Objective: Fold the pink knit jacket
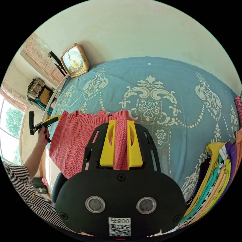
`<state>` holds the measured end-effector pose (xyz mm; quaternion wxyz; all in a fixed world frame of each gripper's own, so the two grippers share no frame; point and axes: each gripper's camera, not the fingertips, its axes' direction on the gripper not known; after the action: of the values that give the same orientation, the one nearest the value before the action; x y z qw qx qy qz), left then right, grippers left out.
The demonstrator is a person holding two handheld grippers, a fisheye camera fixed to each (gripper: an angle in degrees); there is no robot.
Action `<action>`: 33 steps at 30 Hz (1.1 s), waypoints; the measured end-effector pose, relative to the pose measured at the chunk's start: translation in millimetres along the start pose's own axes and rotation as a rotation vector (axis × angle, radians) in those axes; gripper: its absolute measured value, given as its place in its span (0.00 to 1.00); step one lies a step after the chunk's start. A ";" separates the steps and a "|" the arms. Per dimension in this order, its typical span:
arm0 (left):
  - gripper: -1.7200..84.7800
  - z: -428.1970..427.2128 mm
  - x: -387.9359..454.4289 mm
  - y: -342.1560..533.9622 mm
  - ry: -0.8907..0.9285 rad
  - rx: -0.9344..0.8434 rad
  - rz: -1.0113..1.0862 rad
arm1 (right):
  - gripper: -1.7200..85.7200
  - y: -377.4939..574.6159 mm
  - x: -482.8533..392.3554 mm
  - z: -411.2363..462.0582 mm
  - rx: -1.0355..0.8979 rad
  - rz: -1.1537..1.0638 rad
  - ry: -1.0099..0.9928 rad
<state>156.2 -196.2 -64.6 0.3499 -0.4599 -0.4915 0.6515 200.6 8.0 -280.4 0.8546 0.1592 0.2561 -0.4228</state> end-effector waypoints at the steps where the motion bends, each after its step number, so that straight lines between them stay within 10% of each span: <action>1: 0.09 8.1 -6.6 -0.9 0.022 -0.041 -0.017 | 0.11 -2.1 6.2 1.6 -0.001 0.019 0.003; 19: 0.06 -6.4 -1.2 -29.9 0.073 -0.075 -0.017 | 0.05 -38.5 21.7 14.9 -0.157 0.032 -0.003; 27: 0.05 -71.9 31.2 -7.3 0.133 0.094 0.018 | 0.04 -18.8 21.5 -45.2 0.056 0.075 -0.071; 33: 0.03 -28.0 97.9 -18.1 -0.004 -0.111 0.201 | 0.02 -14.3 -60.0 -2.9 -0.100 -0.187 -0.012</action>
<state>150.2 -93.4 -74.8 0.2557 -0.5244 -0.4789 0.6559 157.5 39.4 -249.3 0.8199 0.0891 0.2855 -0.4881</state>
